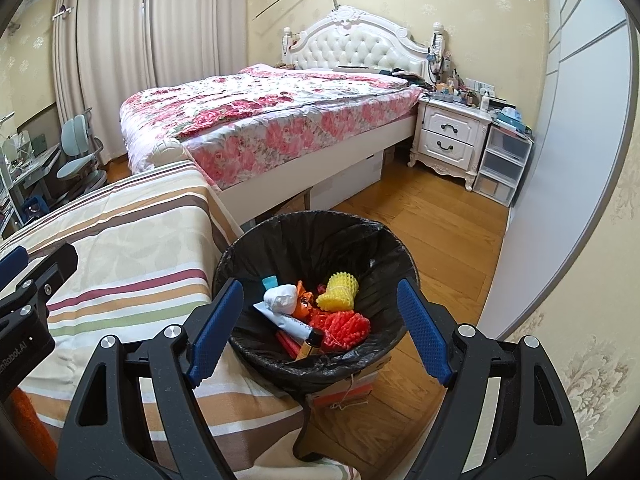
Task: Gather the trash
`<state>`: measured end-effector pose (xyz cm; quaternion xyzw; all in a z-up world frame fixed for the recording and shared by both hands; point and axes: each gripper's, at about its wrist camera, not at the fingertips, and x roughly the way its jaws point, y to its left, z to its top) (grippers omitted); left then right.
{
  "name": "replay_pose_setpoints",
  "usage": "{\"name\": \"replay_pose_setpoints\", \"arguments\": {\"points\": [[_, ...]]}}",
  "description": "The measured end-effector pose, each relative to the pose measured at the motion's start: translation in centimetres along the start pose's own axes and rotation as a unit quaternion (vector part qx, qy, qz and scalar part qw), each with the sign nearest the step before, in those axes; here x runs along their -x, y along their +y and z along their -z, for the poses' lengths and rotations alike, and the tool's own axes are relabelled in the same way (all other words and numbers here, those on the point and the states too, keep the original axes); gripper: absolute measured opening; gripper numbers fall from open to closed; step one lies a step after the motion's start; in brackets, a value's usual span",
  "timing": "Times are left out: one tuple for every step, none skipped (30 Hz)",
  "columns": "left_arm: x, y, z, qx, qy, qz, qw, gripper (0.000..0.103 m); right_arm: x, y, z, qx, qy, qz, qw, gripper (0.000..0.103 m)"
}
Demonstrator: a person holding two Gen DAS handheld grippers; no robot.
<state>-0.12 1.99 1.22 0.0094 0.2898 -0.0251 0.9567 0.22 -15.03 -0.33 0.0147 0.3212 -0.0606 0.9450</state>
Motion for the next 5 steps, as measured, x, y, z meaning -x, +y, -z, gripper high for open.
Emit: {"name": "replay_pose_setpoints", "arguments": {"points": [[-0.2,0.6,0.0,0.005,0.004,-0.004,1.0000,0.085,-0.1,0.4,-0.1,0.003,0.002,-0.003,1.000,0.077],[-0.5,1.2,0.0,0.010,0.008,-0.008,0.9999,0.085,-0.2,1.0,-0.2,0.007,0.003,-0.009,1.000,0.078],[-0.7,1.9,0.0,0.016,0.013,-0.014,0.9997,0.085,-0.4,1.6,-0.2,0.012,0.005,-0.014,1.000,0.078],[-1.0,2.8,0.0,0.024,0.019,-0.020,0.9993,0.085,-0.6,2.5,-0.4,0.020,0.007,-0.020,1.000,0.078],[-1.3,3.7,0.0,0.030,0.024,-0.027,0.9989,0.085,-0.8,3.2,-0.4,0.026,0.009,-0.025,0.999,0.078]]}}
